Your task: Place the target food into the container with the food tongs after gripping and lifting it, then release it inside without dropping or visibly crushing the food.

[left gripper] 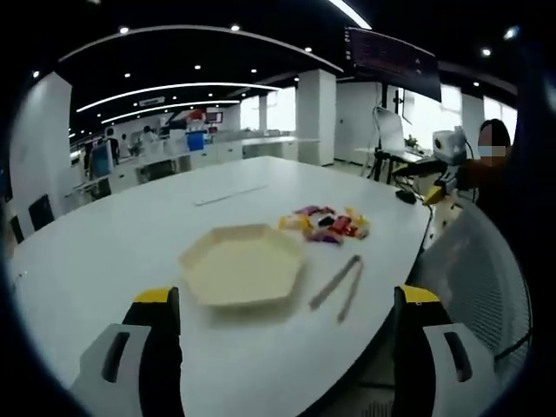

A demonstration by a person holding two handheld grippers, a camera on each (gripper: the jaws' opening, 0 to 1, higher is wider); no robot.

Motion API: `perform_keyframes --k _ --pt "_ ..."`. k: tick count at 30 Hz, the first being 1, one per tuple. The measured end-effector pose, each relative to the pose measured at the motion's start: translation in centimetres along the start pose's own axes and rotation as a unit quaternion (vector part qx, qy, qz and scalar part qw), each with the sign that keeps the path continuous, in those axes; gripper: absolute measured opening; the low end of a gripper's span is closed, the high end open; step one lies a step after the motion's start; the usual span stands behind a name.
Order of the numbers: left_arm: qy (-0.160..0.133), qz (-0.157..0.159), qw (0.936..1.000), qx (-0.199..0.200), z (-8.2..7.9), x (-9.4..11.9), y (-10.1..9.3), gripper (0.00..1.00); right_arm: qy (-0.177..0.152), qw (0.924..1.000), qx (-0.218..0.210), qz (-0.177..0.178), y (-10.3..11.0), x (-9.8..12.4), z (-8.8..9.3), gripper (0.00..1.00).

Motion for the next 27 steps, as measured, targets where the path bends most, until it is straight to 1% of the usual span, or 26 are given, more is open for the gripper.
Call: perform_keyframes --k 2,3,4,5,6,8,13,14,15,16,17,19,22,23,24,25,27 --pt "0.010 0.006 0.9999 -0.009 0.3 -0.1 -0.2 0.99 0.004 1.0000 0.008 0.000 0.0 0.0 0.2 1.00" --pt "0.022 0.005 0.9996 -0.015 0.5 -0.1 -0.3 0.99 0.007 0.9999 0.013 0.003 -0.2 0.0 0.4 1.00" --pt "0.035 0.014 0.9991 -0.017 0.8 -0.1 -0.6 0.99 0.009 0.9998 0.015 0.007 -0.4 0.0 0.5 1.00" --pt "0.046 0.022 0.9986 -0.013 1.0 0.0 -0.9 0.99 0.013 0.9998 0.010 0.012 -0.7 0.0 0.6 1.00" --pt "0.049 0.024 0.9984 -0.012 1.1 0.0 -1.0 0.99 0.015 0.9998 0.004 0.016 -0.9 0.0 0.7 1.00" --pt "0.049 0.024 0.9984 -0.015 1.3 0.1 -1.1 0.99 0.017 0.9996 -0.004 0.022 -1.0 0.1 0.7 1.00" --pt "0.051 0.024 0.9983 -0.013 1.3 -0.2 -1.1 0.99 0.011 0.9998 0.006 0.015 -0.8 0.2 0.7 1.00" --pt "0.052 0.025 0.9982 -0.013 1.2 -0.4 -1.1 0.99 0.001 0.9999 0.010 0.009 -0.7 0.2 0.6 1.00" --pt "0.053 0.028 0.9981 -0.013 1.1 -0.5 -1.1 0.99 -0.030 0.9993 0.021 0.004 -0.5 0.2 0.0 1.00" --pt "0.054 0.033 0.9979 -0.016 1.0 -0.7 -1.2 0.99 -0.032 0.9993 0.020 0.005 -0.4 0.3 -0.1 1.00" --pt "0.053 0.038 0.9977 -0.020 0.9 -0.9 -1.4 0.99 -0.024 0.9996 0.016 0.005 -0.4 0.3 0.0 1.00" --pt "0.058 0.052 0.9966 -0.027 0.9 -1.4 -1.7 0.97 -0.020 0.9997 0.016 0.002 -0.3 0.2 0.0 1.00" --pt "0.059 0.075 0.9942 -0.050 0.5 -2.5 -2.4 0.90 -0.023 0.9996 0.020 0.000 -0.2 0.1 -0.1 1.00" --pt "0.058 0.089 0.9924 -0.062 0.3 -3.0 -2.7 0.86 -0.022 0.9996 0.018 -0.001 -0.2 0.1 0.0 1.00" --pt "0.059 0.097 0.9907 -0.074 0.3 -3.4 -2.9 0.84 -0.021 0.9996 0.017 -0.001 -0.1 0.1 0.0 1.00" --pt "0.068 0.104 0.9876 -0.096 0.3 -4.0 -3.1 0.83 -0.019 0.9997 0.017 -0.002 -0.1 0.0 0.1 1.00" --pt "0.083 0.118 0.9823 -0.119 0.5 -4.7 -3.4 0.80 -0.017 0.9997 0.018 -0.007 0.1 0.0 0.3 1.00"
Point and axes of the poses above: the point that each gripper's makers call its tool centre point, and the gripper's own axes: x roughly backward along the fingers, y roughly to its left, z roughly out of its underside, the point moved 6 cm from there along x, roughly backward along the fingers, and after that the axes turned 10 degrees about -x, right-handed, at the moved point
